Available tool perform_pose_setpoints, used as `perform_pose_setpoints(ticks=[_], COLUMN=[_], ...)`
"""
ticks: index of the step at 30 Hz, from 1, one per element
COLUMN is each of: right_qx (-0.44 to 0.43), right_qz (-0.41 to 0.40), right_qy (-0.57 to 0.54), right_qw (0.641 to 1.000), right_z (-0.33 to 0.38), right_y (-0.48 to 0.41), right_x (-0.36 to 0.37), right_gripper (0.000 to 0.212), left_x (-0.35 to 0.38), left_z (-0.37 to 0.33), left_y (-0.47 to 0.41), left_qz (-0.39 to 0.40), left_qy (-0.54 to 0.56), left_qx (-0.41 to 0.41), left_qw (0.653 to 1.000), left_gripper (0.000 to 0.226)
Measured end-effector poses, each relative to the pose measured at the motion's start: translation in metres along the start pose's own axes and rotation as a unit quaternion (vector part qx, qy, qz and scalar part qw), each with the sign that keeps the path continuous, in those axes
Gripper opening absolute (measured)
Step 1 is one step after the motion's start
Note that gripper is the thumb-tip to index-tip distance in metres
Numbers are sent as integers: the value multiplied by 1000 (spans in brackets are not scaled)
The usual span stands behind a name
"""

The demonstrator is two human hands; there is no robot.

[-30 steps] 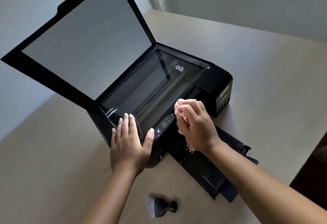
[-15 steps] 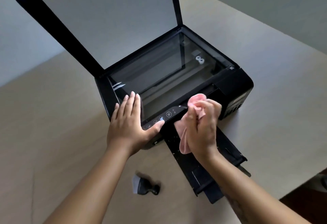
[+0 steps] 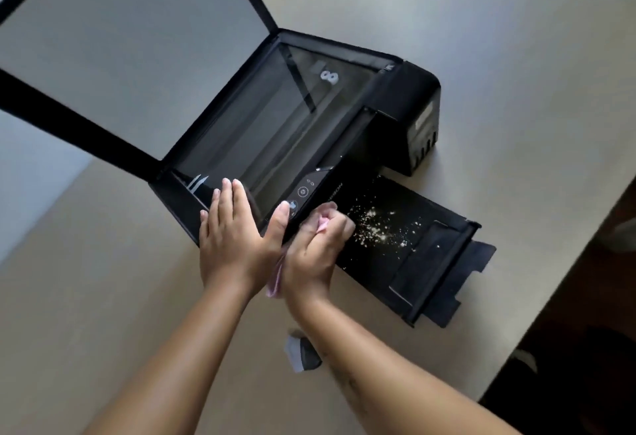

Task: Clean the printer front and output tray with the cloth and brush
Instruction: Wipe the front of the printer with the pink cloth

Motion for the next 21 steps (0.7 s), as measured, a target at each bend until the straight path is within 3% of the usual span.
perform_pose_setpoints(ticks=[3,7,11,15,18,21], right_qx=[-27,49,131,123,123,92], right_qz=[-93,-174,-97,-39,-90,-148], right_qy=[-20,-17,-8,-7,-7,-9], right_qw=[995,983,987,992,988,985], right_z=[13,-1,-24,-27,-22,-12], right_y=[-40,-61,8,41,1,-56], right_x=[0,9,16,16,14,8], right_gripper=[22,27,42,31,42,34], left_x=[2,3,3,0,0,1], left_z=[0,0,0,-1,0,0], left_y=[0,1,0,2,2,2], left_qz=[-4,0,1,6,5,6], left_qy=[0,-1,-2,16,21,18], left_qx=[9,10,12,15,14,15], left_qw=[1000,1000,1000,1000,1000,1000], left_gripper=[102,102,102,100,102,102])
Point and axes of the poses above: each hand's wrist, its own y-axis away from the middle knuckle, its own x-axis out of the palm, z = x × y, the point moved 2 cm from there along -y, towards the middle knuckle, and after that the axes turned 11 degrees about y, right-handed, at the moved point
